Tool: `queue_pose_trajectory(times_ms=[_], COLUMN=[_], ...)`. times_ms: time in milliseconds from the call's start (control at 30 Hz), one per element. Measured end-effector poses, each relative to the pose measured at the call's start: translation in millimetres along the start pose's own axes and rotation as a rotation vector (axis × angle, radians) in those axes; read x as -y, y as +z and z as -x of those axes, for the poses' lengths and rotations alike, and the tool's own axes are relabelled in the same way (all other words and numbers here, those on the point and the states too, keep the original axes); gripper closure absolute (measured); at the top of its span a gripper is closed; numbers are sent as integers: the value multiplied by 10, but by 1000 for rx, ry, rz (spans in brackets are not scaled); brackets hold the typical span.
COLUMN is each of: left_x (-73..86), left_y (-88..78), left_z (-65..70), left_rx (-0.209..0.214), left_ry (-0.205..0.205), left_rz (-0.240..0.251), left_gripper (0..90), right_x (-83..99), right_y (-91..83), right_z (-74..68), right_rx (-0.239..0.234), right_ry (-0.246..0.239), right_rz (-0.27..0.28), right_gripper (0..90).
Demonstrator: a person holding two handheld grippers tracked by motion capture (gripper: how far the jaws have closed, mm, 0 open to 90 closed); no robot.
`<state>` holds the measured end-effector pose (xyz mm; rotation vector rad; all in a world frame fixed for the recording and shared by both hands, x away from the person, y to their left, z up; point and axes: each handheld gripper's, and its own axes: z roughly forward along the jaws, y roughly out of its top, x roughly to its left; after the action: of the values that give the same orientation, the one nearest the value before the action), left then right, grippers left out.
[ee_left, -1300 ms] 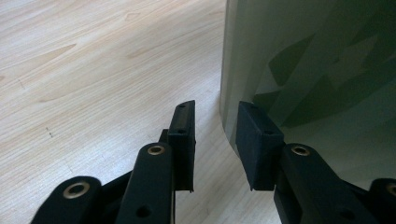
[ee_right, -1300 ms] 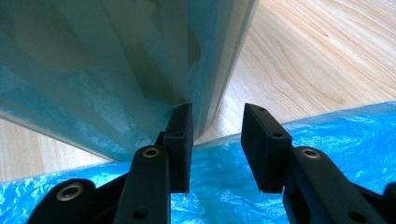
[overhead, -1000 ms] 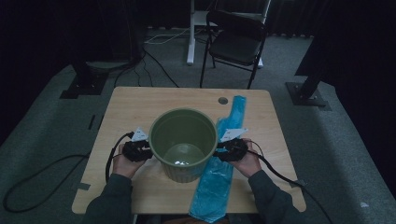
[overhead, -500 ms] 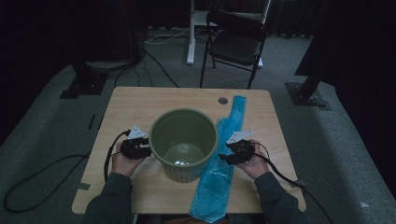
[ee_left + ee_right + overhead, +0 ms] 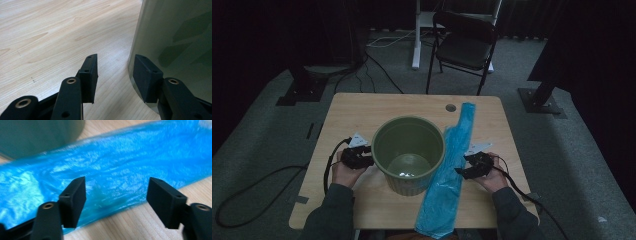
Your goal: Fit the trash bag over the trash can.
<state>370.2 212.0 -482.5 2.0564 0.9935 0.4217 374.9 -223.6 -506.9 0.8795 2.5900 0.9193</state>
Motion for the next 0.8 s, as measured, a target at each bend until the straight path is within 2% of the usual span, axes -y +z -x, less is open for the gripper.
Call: queue_pose_trajectory(times_ms=[133,233,333,667,733,800], left_x=[3,5,1,-2,-1,1], left_y=[-2,-1,-2,19,21,24], left_z=[-4,0,8,20,25,25], left_rx=[0,-2,-1,-1,-3,1], left_ry=[0,7,11,23,23,22], left_rz=[-3,-8,-5,-18,-19,-19], left_gripper=[545,544,543,539,538,537], right_x=[16,11,21,6,0,4], right_y=[52,106,162,291,312,320], right_z=[-4,-35,-75,-178,-173,-158], right_rx=[-7,-39,-31,-50,-75,-80], right_ry=[-7,-13,-31,-84,-63,-40], right_rz=[-10,-19,-49,-85,-85,-80], right_gripper=[283,244,216,182,183,196])
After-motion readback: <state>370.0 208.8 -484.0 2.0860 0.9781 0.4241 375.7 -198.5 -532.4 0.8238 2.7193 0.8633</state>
